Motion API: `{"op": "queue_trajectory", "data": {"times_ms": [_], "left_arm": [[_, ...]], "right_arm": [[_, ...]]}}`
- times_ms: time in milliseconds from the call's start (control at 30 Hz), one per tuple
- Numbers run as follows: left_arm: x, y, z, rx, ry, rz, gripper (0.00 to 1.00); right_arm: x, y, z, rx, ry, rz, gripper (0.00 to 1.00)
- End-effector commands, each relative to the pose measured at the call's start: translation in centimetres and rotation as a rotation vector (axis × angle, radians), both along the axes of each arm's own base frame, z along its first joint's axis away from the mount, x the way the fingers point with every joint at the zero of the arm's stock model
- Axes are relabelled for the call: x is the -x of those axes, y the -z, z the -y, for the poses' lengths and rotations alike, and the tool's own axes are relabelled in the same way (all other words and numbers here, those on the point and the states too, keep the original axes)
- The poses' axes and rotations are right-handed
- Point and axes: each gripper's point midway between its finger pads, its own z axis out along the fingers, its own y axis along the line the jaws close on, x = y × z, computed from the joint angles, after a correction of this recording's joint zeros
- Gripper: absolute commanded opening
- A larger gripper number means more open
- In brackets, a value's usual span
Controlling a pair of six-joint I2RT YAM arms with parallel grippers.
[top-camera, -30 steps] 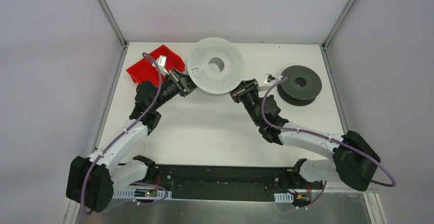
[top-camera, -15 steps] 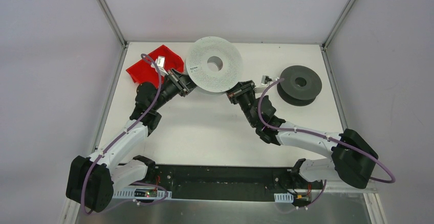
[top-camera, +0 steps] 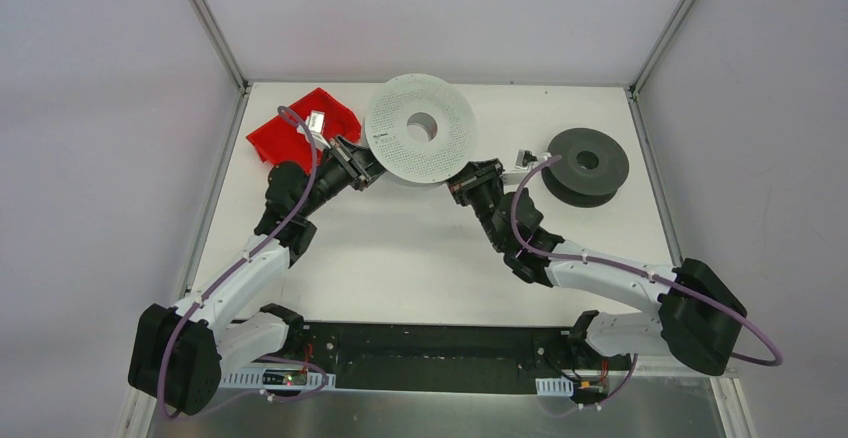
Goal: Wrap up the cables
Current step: Wrap the cable around the cable reel, then place the cable reel at the center of the board.
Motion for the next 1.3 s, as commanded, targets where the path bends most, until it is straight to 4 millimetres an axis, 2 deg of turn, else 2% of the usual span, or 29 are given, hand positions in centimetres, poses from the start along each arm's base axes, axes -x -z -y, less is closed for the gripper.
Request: {"op": "queue_trajectory", "data": {"times_ms": [0,900,1267], "left_arm": [[1.9,-5.4,-0.2,0.092,0.025,0.176,0.00],[2.1,-5.2,-0.1,0.073,0.030,0.197,0.00],[1.9,-5.3,-0.1,0.068,0.027,0.205,0.00]], "right_arm": [[-0.1,0.2,1.4,0.012,0.055,-0.011,0.03],[0.6,0.0,2.4,0.040,0.056,-0.014,0.21],[1.3,-0.1,3.9,0.034,0.072,-0.017,0.22]]}}
